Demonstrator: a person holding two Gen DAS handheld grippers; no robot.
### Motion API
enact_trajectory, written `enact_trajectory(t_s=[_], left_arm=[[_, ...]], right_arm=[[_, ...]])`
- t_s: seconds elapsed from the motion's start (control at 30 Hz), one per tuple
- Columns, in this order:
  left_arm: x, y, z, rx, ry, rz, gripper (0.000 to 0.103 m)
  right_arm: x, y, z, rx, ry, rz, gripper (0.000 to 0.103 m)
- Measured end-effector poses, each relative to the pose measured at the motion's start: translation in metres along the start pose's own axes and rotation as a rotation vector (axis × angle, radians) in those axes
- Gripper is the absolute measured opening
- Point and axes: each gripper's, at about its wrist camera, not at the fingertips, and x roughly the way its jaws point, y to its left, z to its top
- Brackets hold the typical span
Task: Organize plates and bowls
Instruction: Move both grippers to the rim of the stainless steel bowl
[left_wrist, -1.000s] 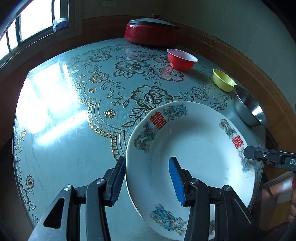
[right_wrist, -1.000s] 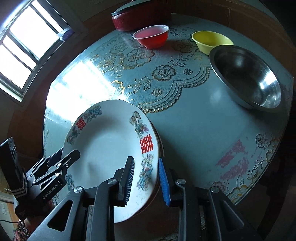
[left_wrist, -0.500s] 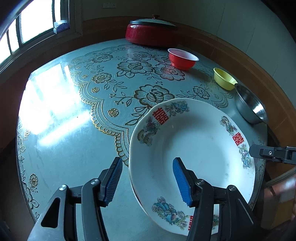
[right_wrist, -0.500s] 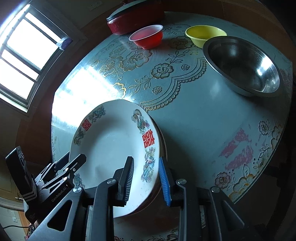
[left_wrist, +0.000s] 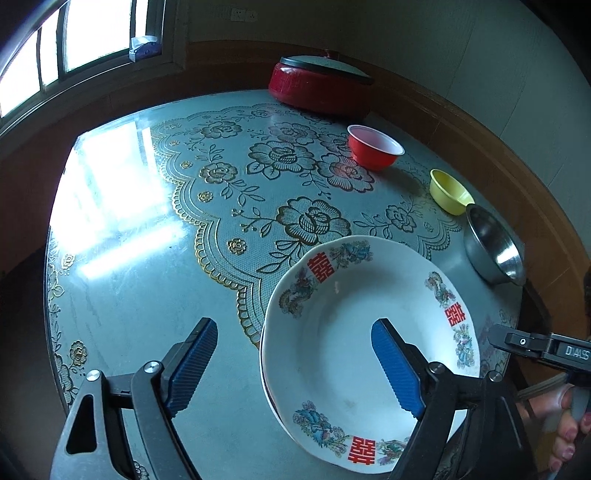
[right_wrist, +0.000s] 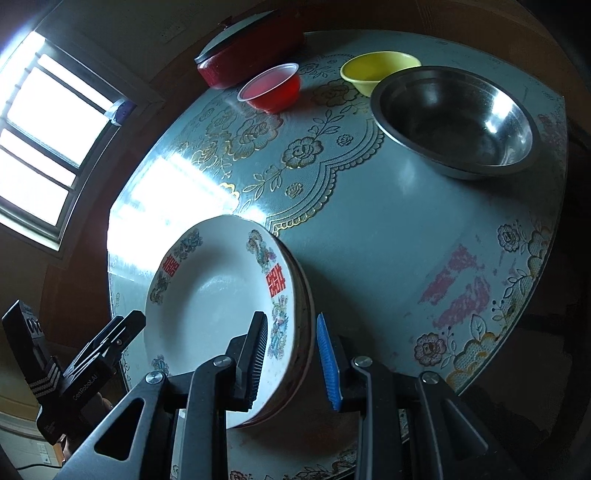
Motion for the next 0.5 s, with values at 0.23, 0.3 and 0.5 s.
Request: enact_trajectory(t_s=[0.23, 0.3, 0.5], left_arm=[[-0.007, -0.031, 0.013, 0.071, -0.027, -0.053, 0.089], [-0.007, -0.046, 0.018, 0.104, -0.035, -0.066, 0.092], [-0.005, -0.088, 0.032, 0.161, -0.033, -0.112, 0.095]], right_arm=[[-0.025, -0.028, 0.005, 0.079, -0.088, -0.009, 0.029], [-0.034, -0.036, 0.008, 0.079, -0.116, -0.027, 0.029], [-0.052, -0.071, 0.031, 0.116, -0.169, -0.063, 0.029]])
